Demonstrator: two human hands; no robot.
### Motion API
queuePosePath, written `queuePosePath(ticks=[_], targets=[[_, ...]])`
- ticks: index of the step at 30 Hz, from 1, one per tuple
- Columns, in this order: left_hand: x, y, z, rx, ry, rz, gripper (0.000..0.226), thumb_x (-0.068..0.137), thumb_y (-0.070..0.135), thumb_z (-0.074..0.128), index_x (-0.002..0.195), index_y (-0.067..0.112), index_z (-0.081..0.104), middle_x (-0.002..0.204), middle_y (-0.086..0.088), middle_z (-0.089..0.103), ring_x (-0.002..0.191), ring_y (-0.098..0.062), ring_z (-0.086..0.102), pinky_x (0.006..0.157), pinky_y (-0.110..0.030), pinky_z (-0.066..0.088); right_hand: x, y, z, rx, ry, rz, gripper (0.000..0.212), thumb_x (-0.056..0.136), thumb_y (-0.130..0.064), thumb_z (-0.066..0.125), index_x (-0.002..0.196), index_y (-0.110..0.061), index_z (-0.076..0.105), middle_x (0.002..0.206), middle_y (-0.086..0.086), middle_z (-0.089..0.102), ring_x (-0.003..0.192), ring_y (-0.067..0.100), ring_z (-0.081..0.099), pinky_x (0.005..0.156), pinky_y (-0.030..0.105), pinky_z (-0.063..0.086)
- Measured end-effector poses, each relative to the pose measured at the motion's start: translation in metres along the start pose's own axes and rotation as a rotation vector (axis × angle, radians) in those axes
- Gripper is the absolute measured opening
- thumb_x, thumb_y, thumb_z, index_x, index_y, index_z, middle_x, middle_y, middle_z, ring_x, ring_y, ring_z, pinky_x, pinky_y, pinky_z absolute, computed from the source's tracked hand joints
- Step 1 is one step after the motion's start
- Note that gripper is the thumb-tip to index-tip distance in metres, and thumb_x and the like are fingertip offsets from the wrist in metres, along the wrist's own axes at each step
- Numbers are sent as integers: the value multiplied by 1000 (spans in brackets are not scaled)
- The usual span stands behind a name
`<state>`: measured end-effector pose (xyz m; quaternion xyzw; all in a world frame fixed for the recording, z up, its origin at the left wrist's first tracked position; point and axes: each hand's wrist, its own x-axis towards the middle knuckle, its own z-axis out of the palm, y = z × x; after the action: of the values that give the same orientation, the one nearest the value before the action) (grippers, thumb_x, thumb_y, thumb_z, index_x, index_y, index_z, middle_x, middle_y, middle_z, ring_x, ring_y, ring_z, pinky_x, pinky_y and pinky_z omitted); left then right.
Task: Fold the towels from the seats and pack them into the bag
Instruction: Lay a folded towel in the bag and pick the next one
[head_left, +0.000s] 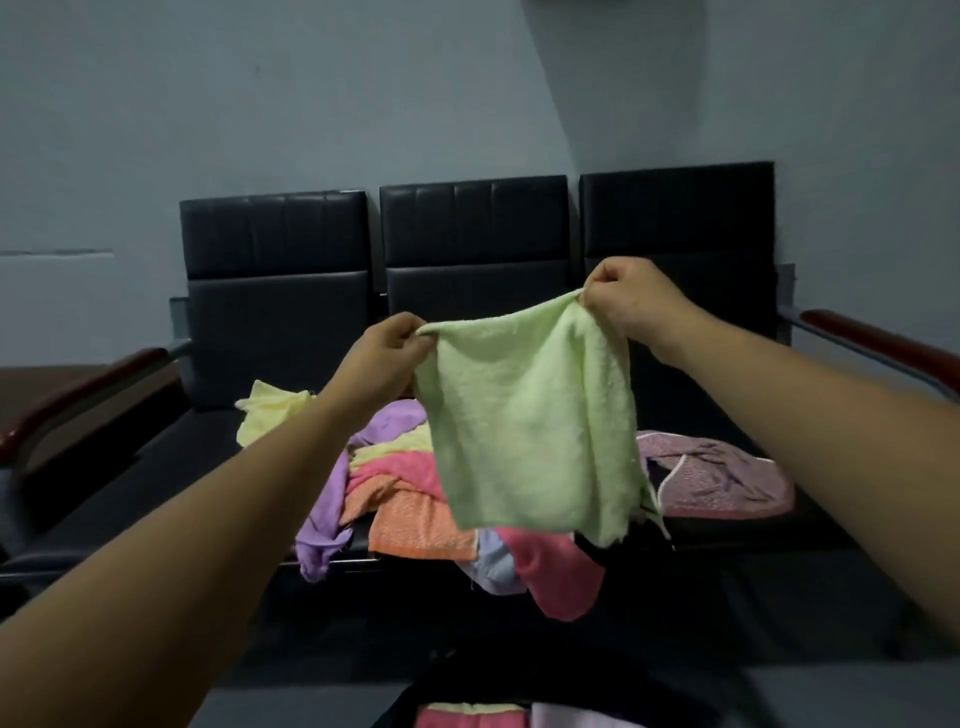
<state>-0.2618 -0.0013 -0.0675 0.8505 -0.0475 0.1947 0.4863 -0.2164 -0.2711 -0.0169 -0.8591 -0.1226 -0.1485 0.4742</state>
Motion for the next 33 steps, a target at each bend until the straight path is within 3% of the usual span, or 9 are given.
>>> queuePosePath(ticks=[6, 9, 13, 16, 22, 27, 30, 32, 33], targets=[[-29, 89, -8, -447, -114, -97, 13, 98, 8, 59, 96, 3, 71, 81, -10, 69, 70, -19, 66, 64, -30, 58, -41, -27, -47, -125, -148, -13, 7, 86, -10, 67, 82, -16, 69, 87, 3, 67, 83, 18, 63, 64, 28, 46], [-40, 117, -3, -464, -111, -146, 14, 96, 5, 62, 99, -7, 69, 81, -14, 67, 66, -18, 66, 58, -27, 58, -66, -45, -45, -49, -143, -114, 15, 87, -22, 77, 78, -16, 67, 72, -1, 66, 70, 15, 60, 61, 26, 46], [-57, 128, 15, -250, -221, -151, 17, 95, 16, 67, 91, 0, 67, 70, -11, 62, 54, -16, 59, 51, -24, 52, -107, -65, -20, 32, -399, -67, 43, 86, -46, 75, 91, -3, 74, 72, 1, 70, 64, 12, 63, 55, 24, 49], [-64, 122, 22, -176, -267, -165, 30, 99, 28, 63, 101, -2, 67, 76, -13, 62, 59, -18, 59, 53, -25, 53, -122, -64, -1, -11, -401, -79, 34, 87, -32, 78, 94, 1, 74, 80, 12, 73, 70, 14, 68, 59, 24, 54], [-62, 110, 1, -167, -363, -160, 51, 93, 48, 62, 103, -1, 69, 88, -18, 71, 77, -28, 69, 79, -39, 57, -133, -63, 21, 399, -388, -4, 6, 94, -2, 63, 89, -3, 65, 81, 12, 67, 80, 26, 66, 71, 35, 57], [-62, 97, -18, -241, -419, -117, 38, 77, 33, 72, 99, 3, 68, 84, -8, 69, 73, -15, 67, 68, -27, 57, -128, -57, 30, 626, -252, 151, 15, 99, -2, 46, 91, -6, 58, 78, 10, 59, 68, 20, 56, 54, 29, 49], [-62, 82, -37, -129, -401, -116, 53, 77, 45, 72, 102, -1, 65, 84, -11, 63, 69, -19, 60, 62, -29, 53, -123, -45, 27, 495, -215, 127, 19, 102, -21, 53, 101, -6, 65, 86, 7, 65, 74, 19, 62, 57, 27, 51], [-61, 75, -45, -12, -446, -108, 69, 73, 57, 76, 104, -5, 65, 88, -15, 62, 74, -27, 57, 70, -36, 49, -121, -37, 26, 253, -345, -11, 33, 91, -46, 70, 103, -15, 68, 92, 1, 73, 81, 18, 71, 66, 28, 56], [-61, 74, -48, 29, -461, -116, 69, 71, 57, 77, 103, -3, 67, 90, -16, 64, 76, -29, 58, 72, -38, 48, -122, -33, 26, 127, -422, -72, 34, 84, -46, 78, 101, -19, 69, 92, -1, 75, 82, 16, 73, 66, 25, 56]])
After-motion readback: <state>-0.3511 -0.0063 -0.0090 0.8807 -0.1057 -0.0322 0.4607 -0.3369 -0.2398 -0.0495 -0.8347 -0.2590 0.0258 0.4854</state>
